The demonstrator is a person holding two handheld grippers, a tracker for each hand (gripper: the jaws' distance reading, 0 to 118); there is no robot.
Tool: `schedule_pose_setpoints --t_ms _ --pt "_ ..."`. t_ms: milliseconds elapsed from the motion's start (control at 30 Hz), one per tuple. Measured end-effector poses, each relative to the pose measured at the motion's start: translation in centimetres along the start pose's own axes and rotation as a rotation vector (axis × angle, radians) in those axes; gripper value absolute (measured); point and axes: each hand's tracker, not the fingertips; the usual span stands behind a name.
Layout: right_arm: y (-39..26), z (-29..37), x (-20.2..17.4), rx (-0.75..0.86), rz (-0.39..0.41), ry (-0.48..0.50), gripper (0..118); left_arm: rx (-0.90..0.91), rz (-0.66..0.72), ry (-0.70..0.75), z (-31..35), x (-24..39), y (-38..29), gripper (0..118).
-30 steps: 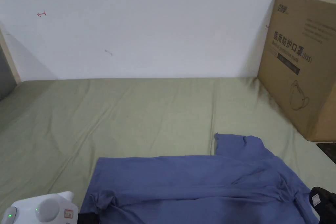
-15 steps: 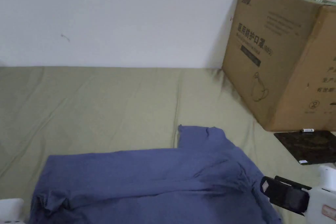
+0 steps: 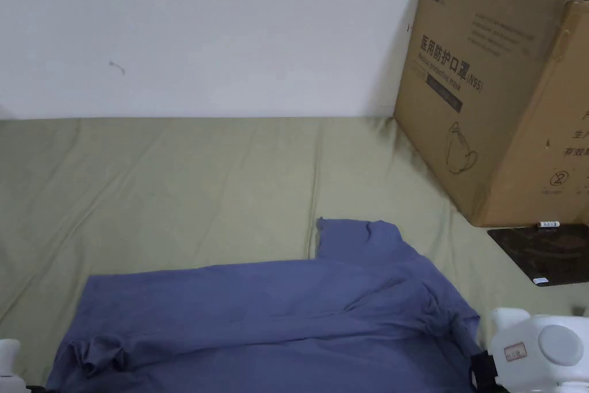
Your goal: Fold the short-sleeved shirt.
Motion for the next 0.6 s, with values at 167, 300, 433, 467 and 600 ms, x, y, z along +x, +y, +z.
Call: schedule_pose_setpoints --t_ms 167,300,433,467,600 --pt "-0.7 5.4 0.1 0.098 -0.049 0.096 8 0.105 0.008 -0.044 3.7 0.2 0.4 4" --pt "-3.6 10.7 1.1 0.124 -0.041 0.146 8 0.117 -0.009 -0.052 7.6 -0.8 -0.3 4" --pt "-9.1 13.2 1.9 0.055 -0.058 0.193 8 0.028 -0.026 -0.080 10.0 -3.0 -3.7 4" --pt "-10.5 13.1 2.1 0.025 -0.070 0.205 8 -0.013 -0.017 -0.091 10.1 -3.6 -4.9 4" --pt "-14.4 9.8 2.0 -0.058 -0.048 0.135 8 -0.151 -0.033 -0.083 7.7 -4.7 -9.7 4"
